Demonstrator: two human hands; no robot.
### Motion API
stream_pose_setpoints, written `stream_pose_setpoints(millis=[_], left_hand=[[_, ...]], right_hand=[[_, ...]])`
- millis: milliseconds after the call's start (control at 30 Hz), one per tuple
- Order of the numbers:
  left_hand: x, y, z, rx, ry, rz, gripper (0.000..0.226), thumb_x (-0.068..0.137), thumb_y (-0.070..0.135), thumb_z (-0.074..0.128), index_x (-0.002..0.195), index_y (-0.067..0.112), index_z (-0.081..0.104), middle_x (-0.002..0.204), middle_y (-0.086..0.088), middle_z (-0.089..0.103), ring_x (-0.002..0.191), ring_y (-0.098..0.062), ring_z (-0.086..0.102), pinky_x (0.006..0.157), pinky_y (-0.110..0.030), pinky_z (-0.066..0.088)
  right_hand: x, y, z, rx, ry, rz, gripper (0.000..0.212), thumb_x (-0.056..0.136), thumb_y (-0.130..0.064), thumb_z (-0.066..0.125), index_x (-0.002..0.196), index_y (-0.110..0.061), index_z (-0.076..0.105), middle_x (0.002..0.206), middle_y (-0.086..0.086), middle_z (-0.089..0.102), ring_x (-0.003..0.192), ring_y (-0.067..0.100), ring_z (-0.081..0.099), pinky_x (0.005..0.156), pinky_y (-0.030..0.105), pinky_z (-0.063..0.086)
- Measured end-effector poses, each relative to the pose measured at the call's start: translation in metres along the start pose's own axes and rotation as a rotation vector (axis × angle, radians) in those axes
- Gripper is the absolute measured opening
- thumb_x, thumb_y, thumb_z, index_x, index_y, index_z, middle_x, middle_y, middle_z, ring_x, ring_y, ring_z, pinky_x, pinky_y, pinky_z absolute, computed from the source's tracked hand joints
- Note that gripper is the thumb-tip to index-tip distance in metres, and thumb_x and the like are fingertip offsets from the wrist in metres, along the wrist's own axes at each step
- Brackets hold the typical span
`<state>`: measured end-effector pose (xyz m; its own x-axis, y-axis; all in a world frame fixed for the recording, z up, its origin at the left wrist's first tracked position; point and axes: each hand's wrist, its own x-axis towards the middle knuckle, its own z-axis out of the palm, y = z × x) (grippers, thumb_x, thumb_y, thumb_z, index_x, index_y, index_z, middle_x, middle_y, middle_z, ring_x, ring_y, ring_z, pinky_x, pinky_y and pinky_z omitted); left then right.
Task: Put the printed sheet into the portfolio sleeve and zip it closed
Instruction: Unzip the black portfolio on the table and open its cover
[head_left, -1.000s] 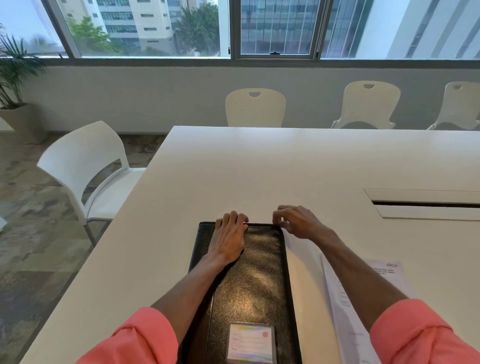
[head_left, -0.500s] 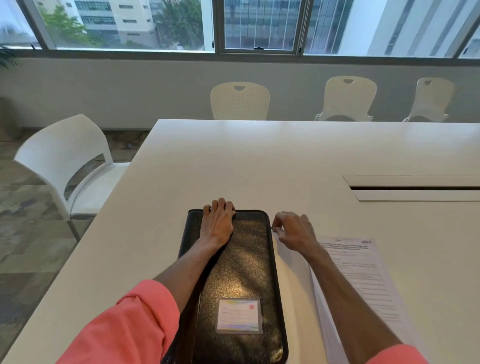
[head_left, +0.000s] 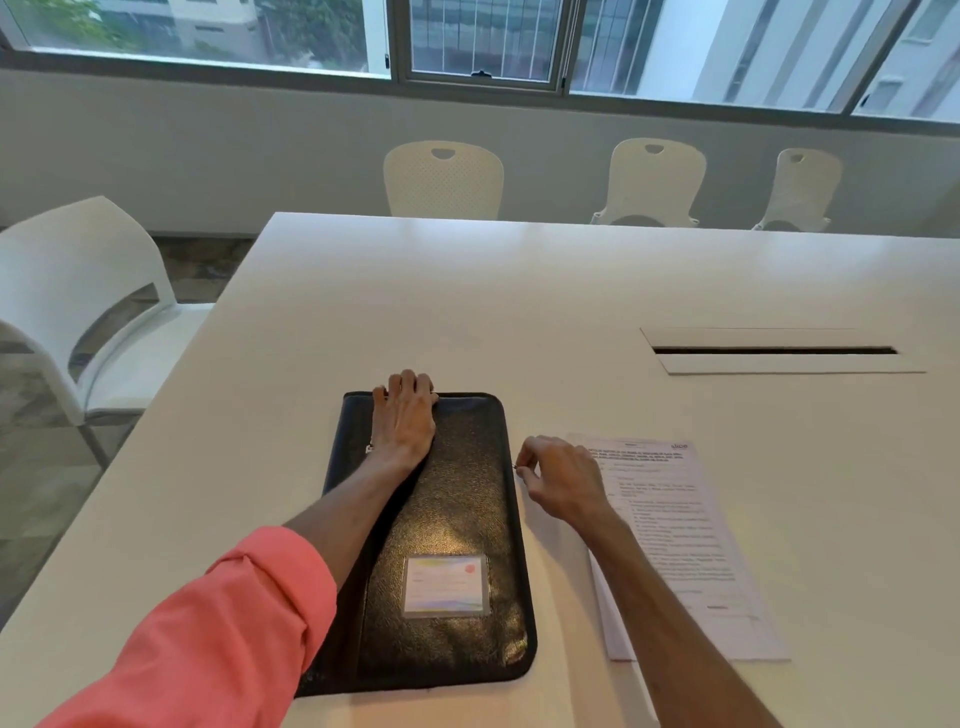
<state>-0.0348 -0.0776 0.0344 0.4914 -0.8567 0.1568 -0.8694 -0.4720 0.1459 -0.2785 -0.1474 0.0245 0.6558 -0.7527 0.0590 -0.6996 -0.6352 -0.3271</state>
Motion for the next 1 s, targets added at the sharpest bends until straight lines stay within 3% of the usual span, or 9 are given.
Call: stream_pose_setpoints(millis=[67, 167, 300, 600, 1000], left_hand=[[-0.008, 0.005, 0.001, -0.058, 0.006, 0.036, 0.038, 0.116, 0.034, 0.041, 0.147, 0.014, 0.05, 0.148, -0.009, 0.049, 0.14, -0.026, 0.046, 0.121, -0.044, 0.034], [-0.033, 0.014, 0.006, -0.17, -0.042, 0.229, 0.052, 0.113, 0.043, 0.044, 0.158, 0.019, 0.041, 0.163, -0.008, 0.036, 0.158, -0.027, 0.03, 0.134, -0.048, 0.017], [-0.072, 0.029, 0.022, -0.192, -0.184, 0.426, 0.058, 0.115, 0.053, 0.03, 0.171, 0.04, 0.02, 0.181, 0.005, 0.012, 0.17, -0.017, 0.0, 0.138, -0.051, 0.001], [-0.087, 0.038, 0.023, -0.113, -0.226, 0.346, 0.059, 0.116, 0.056, 0.017, 0.173, 0.044, 0.005, 0.183, 0.009, 0.002, 0.169, -0.013, -0.003, 0.138, -0.047, 0.001], [-0.098, 0.043, 0.006, -0.067, -0.255, 0.389, 0.058, 0.117, 0.054, 0.017, 0.173, 0.044, 0.003, 0.183, 0.009, 0.002, 0.17, -0.014, -0.002, 0.138, -0.051, 0.003]], right_hand=[[-0.004, -0.002, 0.003, 0.019, 0.037, 0.02, 0.002, 0.101, -0.028, 0.071, 0.103, -0.028, 0.071, 0.105, -0.01, 0.074, 0.102, 0.016, 0.069, 0.101, 0.044, 0.052], [-0.009, -0.005, 0.011, 0.051, 0.098, 0.012, 0.004, 0.102, -0.031, 0.07, 0.101, -0.028, 0.067, 0.1, -0.01, 0.071, 0.093, 0.015, 0.066, 0.094, 0.042, 0.053], [-0.014, -0.006, 0.019, 0.059, 0.162, -0.018, 0.004, 0.105, -0.03, 0.067, 0.106, -0.026, 0.068, 0.104, -0.009, 0.07, 0.092, 0.017, 0.067, 0.093, 0.044, 0.054], [-0.036, -0.002, 0.024, 0.017, 0.168, -0.058, 0.005, 0.103, -0.031, 0.067, 0.102, -0.026, 0.066, 0.101, -0.009, 0.067, 0.095, 0.016, 0.065, 0.095, 0.045, 0.051], [-0.067, -0.011, 0.014, -0.088, 0.185, -0.032, 0.007, 0.103, -0.021, 0.067, 0.108, -0.025, 0.065, 0.107, -0.007, 0.068, 0.102, 0.019, 0.067, 0.095, 0.045, 0.049]])
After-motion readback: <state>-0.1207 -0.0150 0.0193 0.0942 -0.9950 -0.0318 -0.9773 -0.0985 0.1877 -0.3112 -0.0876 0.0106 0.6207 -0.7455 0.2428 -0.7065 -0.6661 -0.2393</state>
